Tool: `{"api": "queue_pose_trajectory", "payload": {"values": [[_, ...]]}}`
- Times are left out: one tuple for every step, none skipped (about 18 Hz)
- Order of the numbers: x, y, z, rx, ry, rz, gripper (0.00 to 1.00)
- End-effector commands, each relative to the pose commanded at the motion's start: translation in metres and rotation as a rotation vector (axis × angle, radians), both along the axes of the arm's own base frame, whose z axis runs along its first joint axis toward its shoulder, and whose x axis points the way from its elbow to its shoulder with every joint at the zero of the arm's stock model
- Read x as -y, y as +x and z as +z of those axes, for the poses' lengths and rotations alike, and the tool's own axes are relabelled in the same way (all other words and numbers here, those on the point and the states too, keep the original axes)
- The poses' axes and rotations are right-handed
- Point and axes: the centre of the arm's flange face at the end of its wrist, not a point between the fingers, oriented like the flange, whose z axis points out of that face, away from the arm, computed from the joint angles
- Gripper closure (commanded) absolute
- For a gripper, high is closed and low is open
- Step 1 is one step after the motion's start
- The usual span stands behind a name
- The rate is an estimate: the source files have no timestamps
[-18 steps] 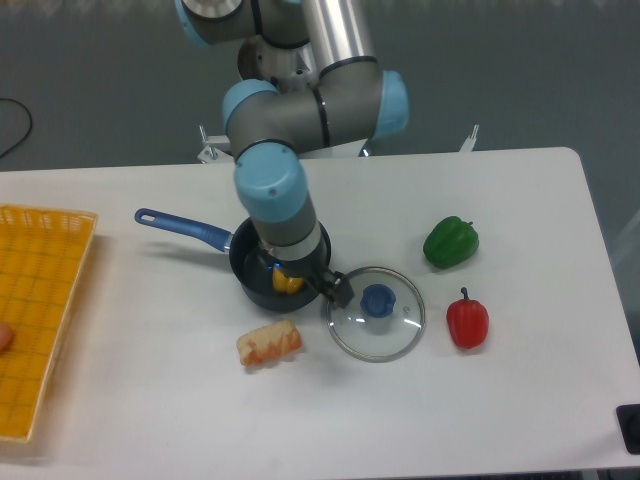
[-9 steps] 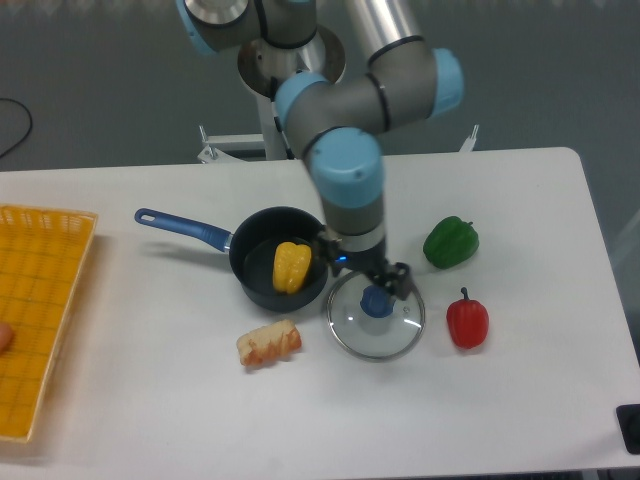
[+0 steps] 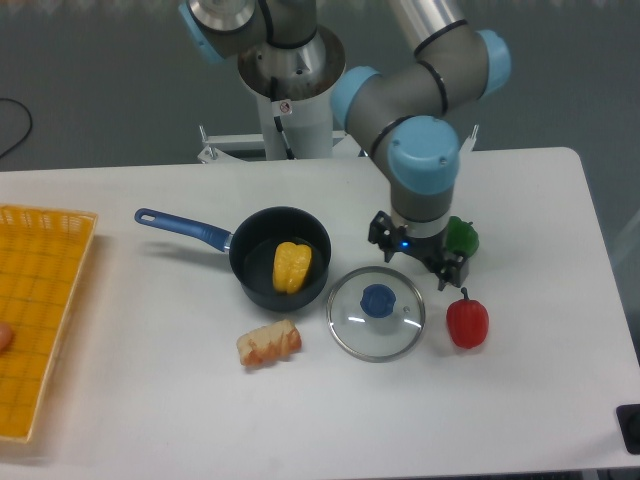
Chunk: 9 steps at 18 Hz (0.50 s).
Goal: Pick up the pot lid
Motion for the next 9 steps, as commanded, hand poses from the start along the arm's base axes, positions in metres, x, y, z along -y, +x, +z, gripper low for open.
{"api": "queue_pose_trajectory", "payload": {"values": [[-0.001,0.000,-0.011,0.006,-0.003,0.003,0.00],[-0.002,0.002,-0.016,0.019,-0.003,0.004,0.00],[0.000,0.005,-0.022,0.033,-0.004,0.016,0.00],[0.002,0.009,-0.030,0.050,-0.003,0.047,0.00],[0.000,0.009,-0.036,0.062,0.004,0.097,0.00],[-0.002,0.008,-0.044,0.070,0.003,0.140,0.00],[-0.002,0.007,-0.046,0.069,0.004,0.167,0.00],[-0.003,0.007,-0.046,0.065,0.009,0.176,0.00],[-0.003,0.007,-0.043,0.065,0.018,0.180,0.00]]}}
